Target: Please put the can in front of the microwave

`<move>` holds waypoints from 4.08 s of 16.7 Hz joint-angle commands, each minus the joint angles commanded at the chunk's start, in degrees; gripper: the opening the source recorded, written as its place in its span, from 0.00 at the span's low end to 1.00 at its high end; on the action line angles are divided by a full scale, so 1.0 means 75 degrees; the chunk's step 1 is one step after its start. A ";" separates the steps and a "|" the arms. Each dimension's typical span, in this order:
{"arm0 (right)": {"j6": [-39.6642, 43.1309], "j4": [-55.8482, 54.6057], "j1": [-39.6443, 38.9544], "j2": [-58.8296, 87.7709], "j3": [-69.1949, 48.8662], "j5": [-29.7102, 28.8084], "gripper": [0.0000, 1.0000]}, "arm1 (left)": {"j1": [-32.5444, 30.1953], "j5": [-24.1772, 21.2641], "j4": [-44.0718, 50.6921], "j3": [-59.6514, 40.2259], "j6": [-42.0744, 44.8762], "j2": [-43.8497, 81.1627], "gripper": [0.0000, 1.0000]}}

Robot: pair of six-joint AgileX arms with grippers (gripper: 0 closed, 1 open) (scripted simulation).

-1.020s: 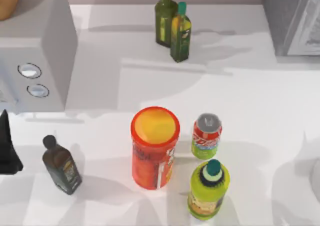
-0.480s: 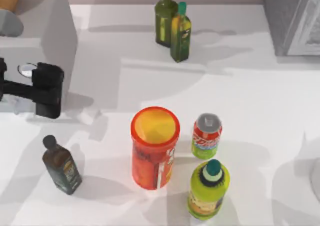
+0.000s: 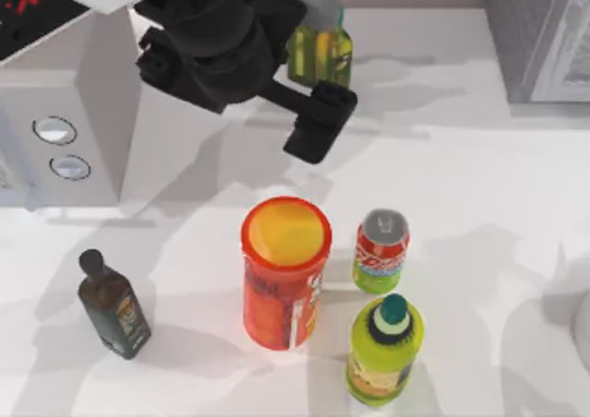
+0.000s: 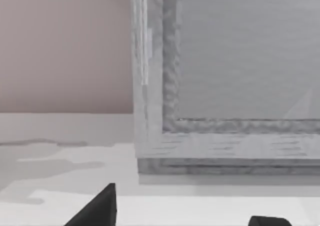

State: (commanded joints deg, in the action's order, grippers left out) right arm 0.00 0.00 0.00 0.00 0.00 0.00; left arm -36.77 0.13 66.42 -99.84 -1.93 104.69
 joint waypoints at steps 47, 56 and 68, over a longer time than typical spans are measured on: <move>0.0000 0.0000 0.0000 0.0000 0.0000 0.0000 1.00 | -0.1689 -0.0068 0.0805 -0.2761 -0.0091 0.4464 0.00; 0.0000 0.0000 0.0000 0.0000 0.0000 0.0000 1.00 | -0.1734 -0.0069 0.1312 -0.3242 -0.0048 0.4543 0.00; 0.0000 0.0000 0.0000 0.0000 0.0000 0.0000 1.00 | -0.1306 -0.0054 0.1744 -0.3620 -0.0052 0.4073 0.00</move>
State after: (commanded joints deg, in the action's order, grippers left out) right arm 0.00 0.00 0.00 0.00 0.00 0.00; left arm -46.56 -0.28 79.50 -126.99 -2.32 135.23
